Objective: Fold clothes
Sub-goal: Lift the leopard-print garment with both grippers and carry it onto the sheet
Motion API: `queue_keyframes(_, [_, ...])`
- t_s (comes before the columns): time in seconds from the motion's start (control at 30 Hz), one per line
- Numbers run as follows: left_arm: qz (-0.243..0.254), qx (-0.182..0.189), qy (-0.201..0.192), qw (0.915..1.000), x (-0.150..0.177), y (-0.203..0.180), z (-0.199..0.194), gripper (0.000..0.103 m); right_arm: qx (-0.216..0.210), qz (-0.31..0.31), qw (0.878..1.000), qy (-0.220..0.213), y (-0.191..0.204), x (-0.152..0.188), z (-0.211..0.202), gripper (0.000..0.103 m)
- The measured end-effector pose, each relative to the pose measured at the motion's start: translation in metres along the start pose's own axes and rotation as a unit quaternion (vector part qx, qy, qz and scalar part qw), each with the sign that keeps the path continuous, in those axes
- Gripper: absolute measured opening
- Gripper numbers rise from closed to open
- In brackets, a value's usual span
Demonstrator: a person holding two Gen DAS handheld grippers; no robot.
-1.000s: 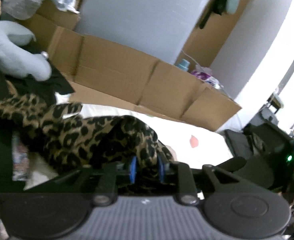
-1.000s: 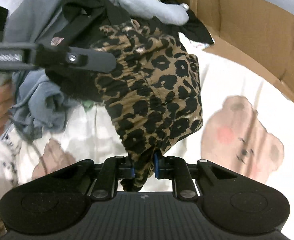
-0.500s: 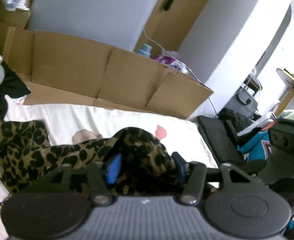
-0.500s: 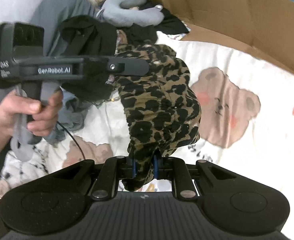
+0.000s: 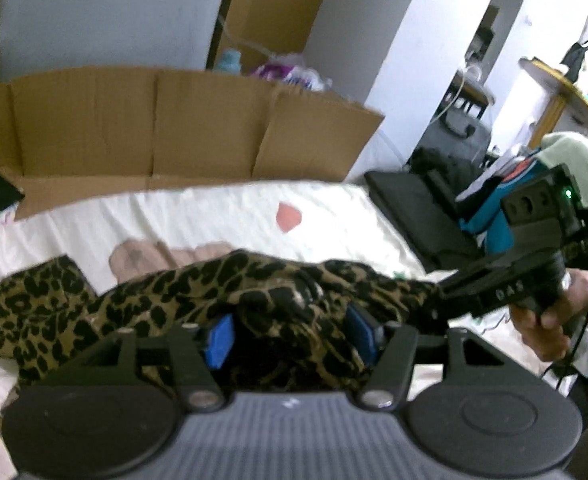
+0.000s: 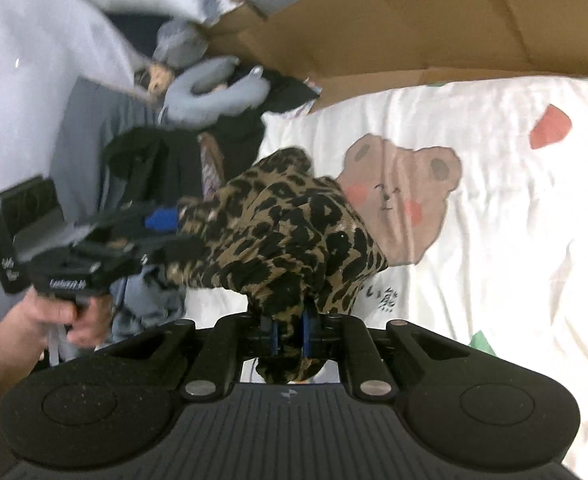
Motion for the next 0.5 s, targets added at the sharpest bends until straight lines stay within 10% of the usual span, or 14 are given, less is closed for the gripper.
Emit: queue_keyframes(0.5, [0.097,-0.016,0.092,0.9909,0.058,-0.026,0.075,0.063,0.051,0.089,0.995,-0.021,-0.081,0.010,0.042,0.010])
Point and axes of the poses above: each gripper's, at about its wrist camera, not at the fingertips, and z roughly the way its jaws point, y to its left, x to its underside, the point moved 1 cm from there along z, roughly the way its jaws point, and after that the axes turned 5 degrees about x, right-handed, at the moved point
